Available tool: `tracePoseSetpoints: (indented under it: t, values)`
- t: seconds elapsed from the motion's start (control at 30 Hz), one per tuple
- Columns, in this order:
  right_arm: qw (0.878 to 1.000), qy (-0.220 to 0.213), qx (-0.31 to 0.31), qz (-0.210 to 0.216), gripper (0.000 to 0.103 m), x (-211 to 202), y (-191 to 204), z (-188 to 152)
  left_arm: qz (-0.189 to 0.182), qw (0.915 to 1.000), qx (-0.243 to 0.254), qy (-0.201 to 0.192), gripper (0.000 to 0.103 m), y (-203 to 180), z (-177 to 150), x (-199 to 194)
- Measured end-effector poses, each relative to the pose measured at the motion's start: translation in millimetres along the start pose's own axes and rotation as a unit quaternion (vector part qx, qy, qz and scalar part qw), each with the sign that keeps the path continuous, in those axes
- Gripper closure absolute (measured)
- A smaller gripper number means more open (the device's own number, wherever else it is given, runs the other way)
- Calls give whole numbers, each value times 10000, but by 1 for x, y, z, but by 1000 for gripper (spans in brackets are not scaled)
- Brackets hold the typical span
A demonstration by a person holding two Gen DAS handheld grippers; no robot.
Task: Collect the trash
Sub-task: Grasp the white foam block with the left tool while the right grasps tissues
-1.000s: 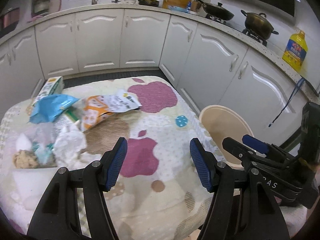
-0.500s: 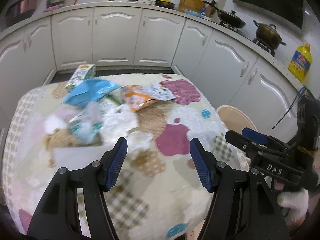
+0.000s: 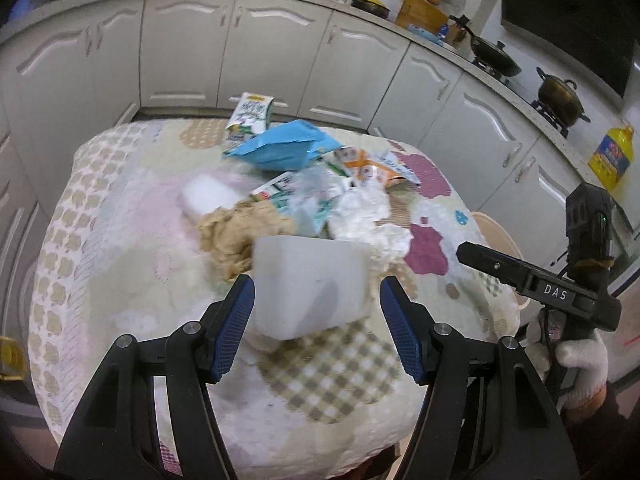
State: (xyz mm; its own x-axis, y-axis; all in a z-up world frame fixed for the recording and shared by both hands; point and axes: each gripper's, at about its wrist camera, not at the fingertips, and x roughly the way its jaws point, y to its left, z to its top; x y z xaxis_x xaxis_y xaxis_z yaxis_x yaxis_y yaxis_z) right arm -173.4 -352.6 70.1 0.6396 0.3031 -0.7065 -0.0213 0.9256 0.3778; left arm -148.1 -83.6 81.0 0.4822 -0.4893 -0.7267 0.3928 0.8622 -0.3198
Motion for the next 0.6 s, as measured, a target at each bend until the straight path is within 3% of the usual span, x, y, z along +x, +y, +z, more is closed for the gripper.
tracePoseSetpoints:
  t: [0.33, 0.5, 0.57, 0.6]
  values:
    - [9984, 378, -166, 388, 30, 54, 26, 19, -260, 9993, -39, 278, 39, 12, 8, 23]
    - [9965, 571, -134, 601, 50, 78, 29, 29, -352, 9985, -119, 395, 40, 17, 11, 35]
    - [9953, 641, -109, 724, 54, 87, 31, 31, -388, 9985, -138, 370, 48, 18, 11, 35]
    - [9946, 672, -129, 782, 61, 91, 33, 31, -367, 9986, -125, 365, 57, 18, 11, 34]
